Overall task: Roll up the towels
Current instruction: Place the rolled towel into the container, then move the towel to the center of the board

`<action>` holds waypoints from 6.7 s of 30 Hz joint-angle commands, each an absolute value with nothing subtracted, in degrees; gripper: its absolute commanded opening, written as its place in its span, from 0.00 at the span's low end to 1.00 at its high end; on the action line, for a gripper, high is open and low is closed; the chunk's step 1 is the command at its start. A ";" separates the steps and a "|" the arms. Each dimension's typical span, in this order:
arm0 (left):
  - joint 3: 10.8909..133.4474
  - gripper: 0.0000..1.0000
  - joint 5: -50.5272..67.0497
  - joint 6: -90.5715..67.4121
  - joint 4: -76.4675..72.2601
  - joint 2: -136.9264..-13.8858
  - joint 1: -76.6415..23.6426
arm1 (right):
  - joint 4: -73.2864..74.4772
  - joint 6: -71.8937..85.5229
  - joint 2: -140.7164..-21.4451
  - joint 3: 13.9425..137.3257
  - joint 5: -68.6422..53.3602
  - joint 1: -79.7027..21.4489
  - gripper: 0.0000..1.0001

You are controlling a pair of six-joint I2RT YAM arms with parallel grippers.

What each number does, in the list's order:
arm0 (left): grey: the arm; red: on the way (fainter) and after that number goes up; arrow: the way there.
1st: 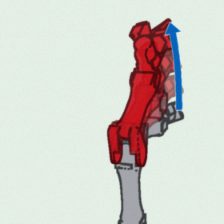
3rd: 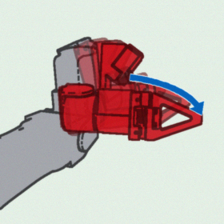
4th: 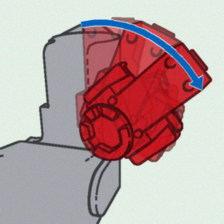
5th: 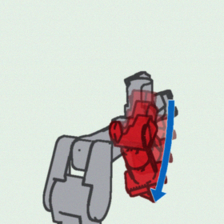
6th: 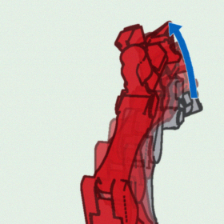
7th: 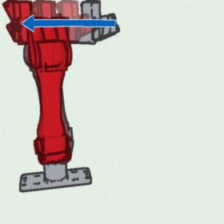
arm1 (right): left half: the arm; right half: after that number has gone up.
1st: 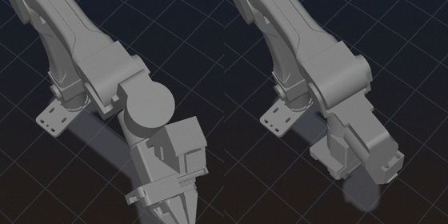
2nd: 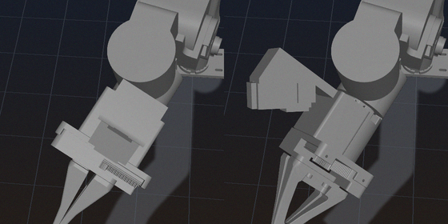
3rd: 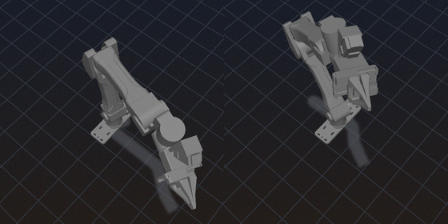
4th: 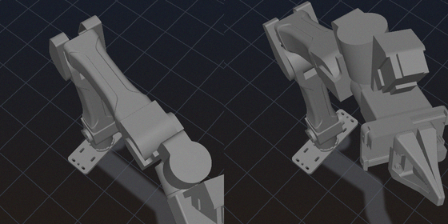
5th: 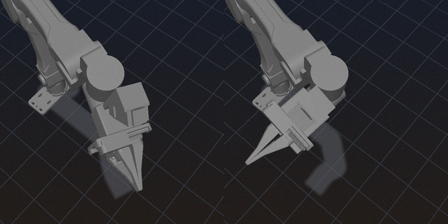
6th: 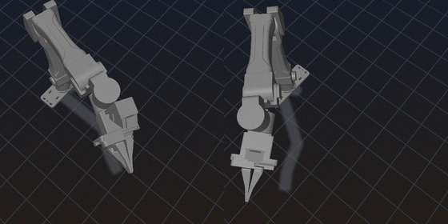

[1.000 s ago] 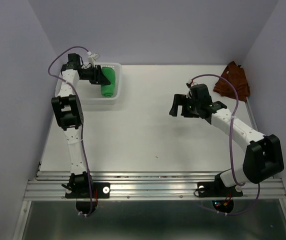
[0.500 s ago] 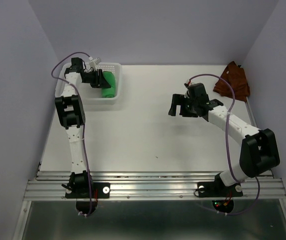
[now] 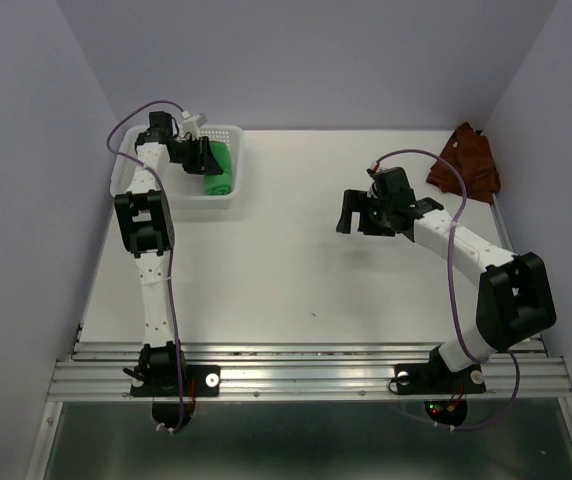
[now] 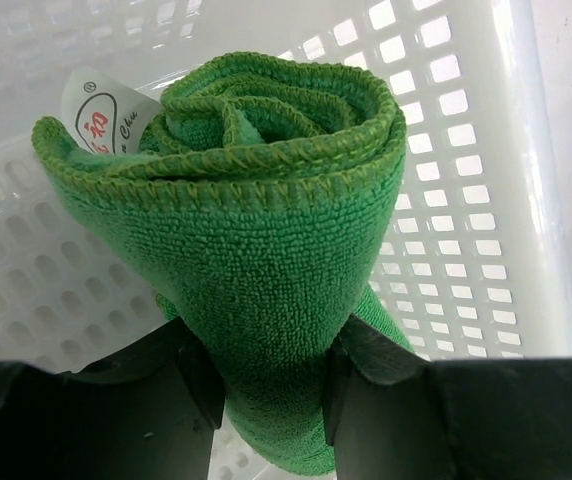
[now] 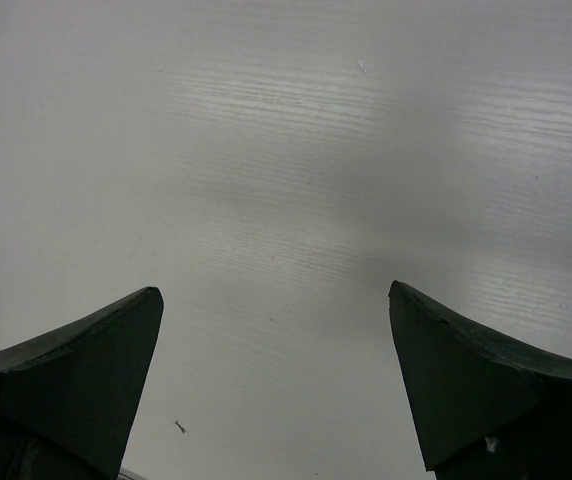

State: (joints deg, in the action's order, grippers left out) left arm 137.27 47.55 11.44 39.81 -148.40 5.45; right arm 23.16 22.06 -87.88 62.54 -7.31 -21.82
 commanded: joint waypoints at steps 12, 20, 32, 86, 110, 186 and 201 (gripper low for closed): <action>140.27 0.86 42.10 8.61 35.86 -147.31 5.89 | 22.94 22.32 -88.33 65.48 -9.05 -21.71 1.00; 140.01 0.99 42.10 7.12 35.25 -144.85 6.06 | 22.85 22.15 -88.33 65.74 -9.84 -21.71 1.00; 138.52 0.99 46.49 2.29 31.03 -140.71 7.03 | 22.76 21.80 -88.95 65.57 -10.99 -21.71 1.00; 137.90 0.99 42.37 -8.53 20.04 -138.79 3.08 | 22.06 21.36 -87.72 66.71 -9.76 -21.71 1.00; 90.02 0.99 3.00 -22.84 16.89 -86.96 0.35 | 22.41 27.86 -108.86 92.01 16.60 5.53 1.00; 60.56 0.99 19.95 -31.20 10.02 -65.84 -5.71 | 32.60 5.72 -110.41 108.19 -3.59 4.32 0.01; 57.13 0.99 23.64 -30.85 12.13 -59.24 -5.80 | 31.29 8.51 -84.21 84.23 -8.47 -4.66 0.44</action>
